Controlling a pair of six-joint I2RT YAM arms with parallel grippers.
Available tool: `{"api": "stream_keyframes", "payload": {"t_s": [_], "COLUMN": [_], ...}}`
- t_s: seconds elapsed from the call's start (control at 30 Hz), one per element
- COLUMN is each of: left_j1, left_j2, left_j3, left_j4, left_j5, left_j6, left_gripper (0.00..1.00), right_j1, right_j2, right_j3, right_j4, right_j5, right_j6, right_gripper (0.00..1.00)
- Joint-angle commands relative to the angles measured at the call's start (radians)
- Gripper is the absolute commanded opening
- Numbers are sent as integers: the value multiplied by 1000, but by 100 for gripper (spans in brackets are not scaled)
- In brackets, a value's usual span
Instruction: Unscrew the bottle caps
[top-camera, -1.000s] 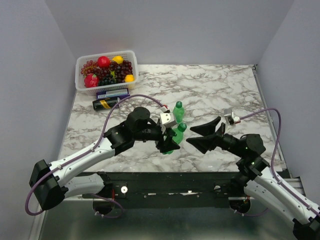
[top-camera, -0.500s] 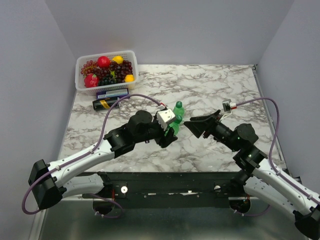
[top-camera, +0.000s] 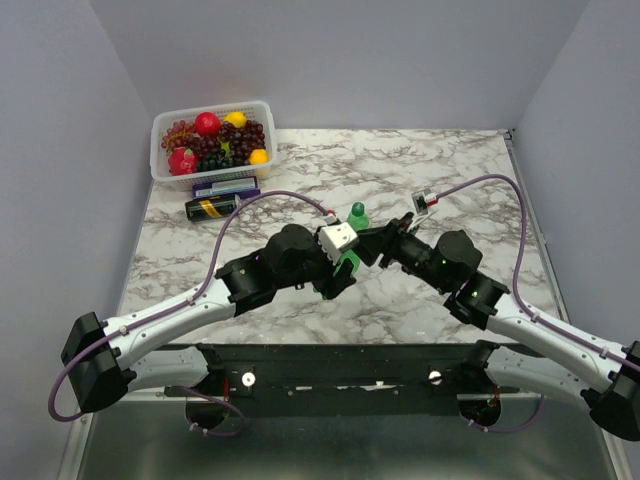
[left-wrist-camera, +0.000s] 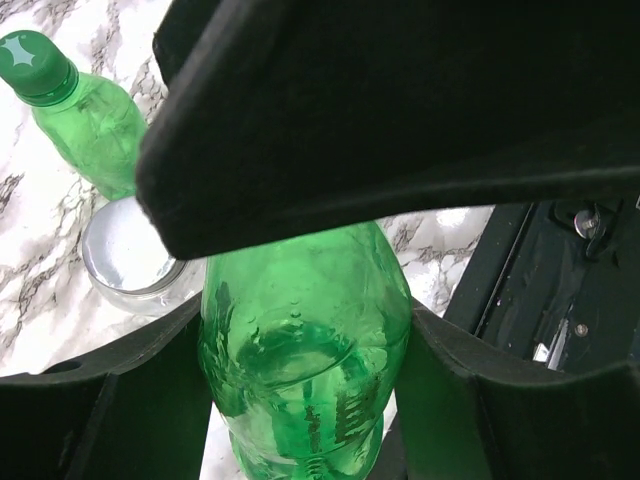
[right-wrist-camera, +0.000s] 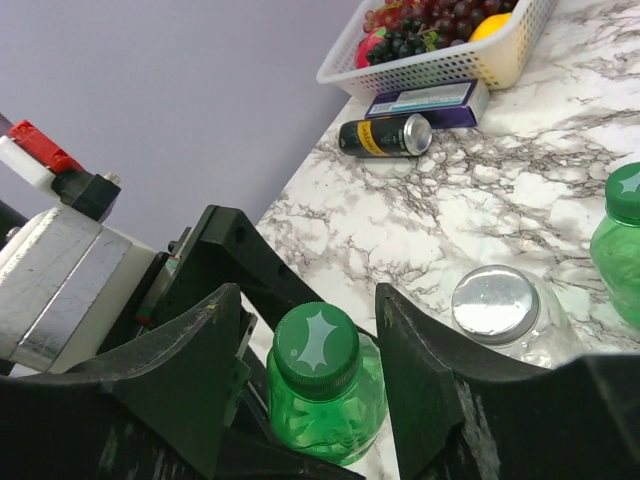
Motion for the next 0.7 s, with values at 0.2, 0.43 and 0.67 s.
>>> {"api": "stream_keyframes", "payload": {"t_s": [0.2,0.43,0.67], "left_j1": [-8,-6,1], "left_j2": [-9,-18,-29], "left_j3": [7,3,-5], "left_j4": [8,23,68], "left_j5": [-25,46,245], "left_j6": [5,15,18], "left_gripper": [5,5,5], "right_j1": [12,7,-85], "right_j2": [19,7,-3], "right_j3": [14,-20,-95], "right_j4": [3,31,176], "right_j5": [50,7,-338], "right_j6": [-24,-64,-111], "right_gripper": [26,7,3]}}
